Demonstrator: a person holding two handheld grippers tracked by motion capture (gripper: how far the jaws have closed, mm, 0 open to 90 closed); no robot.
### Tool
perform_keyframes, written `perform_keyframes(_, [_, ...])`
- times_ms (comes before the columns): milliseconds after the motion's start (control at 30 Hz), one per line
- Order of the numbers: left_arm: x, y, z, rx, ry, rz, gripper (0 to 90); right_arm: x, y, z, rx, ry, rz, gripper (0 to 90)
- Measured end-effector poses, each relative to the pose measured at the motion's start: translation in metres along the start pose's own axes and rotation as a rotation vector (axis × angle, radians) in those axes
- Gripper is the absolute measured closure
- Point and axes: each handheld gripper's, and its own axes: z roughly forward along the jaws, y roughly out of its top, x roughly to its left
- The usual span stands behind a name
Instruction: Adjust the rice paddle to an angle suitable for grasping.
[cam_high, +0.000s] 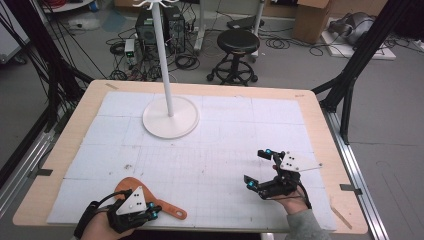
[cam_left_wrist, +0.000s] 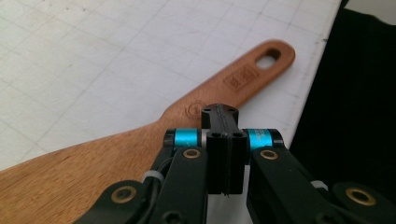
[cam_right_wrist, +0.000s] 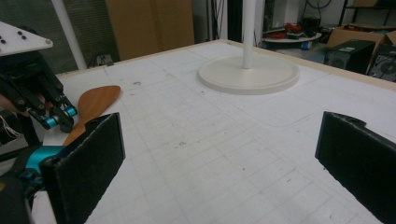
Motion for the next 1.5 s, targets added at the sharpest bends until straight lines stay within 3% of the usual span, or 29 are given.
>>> perform_keyframes(300, [0.01, 0.004, 0.006, -0.005, 0.011, -0.046, 89.6, 0.0, -0.001, 0.002, 0.013, 0.003, -0.002, 0.0])
perform_keyframes(667, [0.026, 0.014, 0.017, -0.005, 0.056, -0.065, 89.6, 0.0, -0.001, 0.003, 0.026, 0.004, -0.004, 0.0])
perform_keyframes(800, [0.034, 0.015, 0.019, -0.008, 0.058, -0.098, 89.6, 0.0, -0.001, 0.003, 0.023, 0.004, -0.006, 0.0])
perform_keyframes(933, [0.035, 0.017, 0.014, -0.027, 0.055, -0.089, 89.6, 0.0, -0.001, 0.003, 0.019, 0.006, -0.008, 0.0])
perform_keyframes(1033, [0.047, 0.017, 0.007, -0.05, 0.078, -0.125, 89.6, 0.0, -0.002, 0.003, 0.024, 0.008, -0.006, 0.0])
perform_keyframes(1233, [0.077, 0.014, 0.012, -0.055, 0.12, -0.23, 89.7, 0.001, -0.001, 0.004, 0.03, 0.015, -0.008, 0.0])
perform_keyframes(1300, [0.083, 0.013, 0.015, -0.024, 0.118, -0.248, 89.7, 0.001, -0.002, 0.004, 0.03, 0.016, -0.009, 0.0])
perform_keyframes(1400, [0.082, 0.012, 0.015, -0.011, 0.131, -0.242, 89.6, 0.0, -0.002, 0.005, 0.035, 0.017, -0.004, 0.0])
perform_keyframes(1500, [0.078, 0.013, 0.013, 0.023, 0.17, -0.179, 89.7, 0.001, -0.002, 0.005, 0.036, 0.022, -0.01, 0.0])
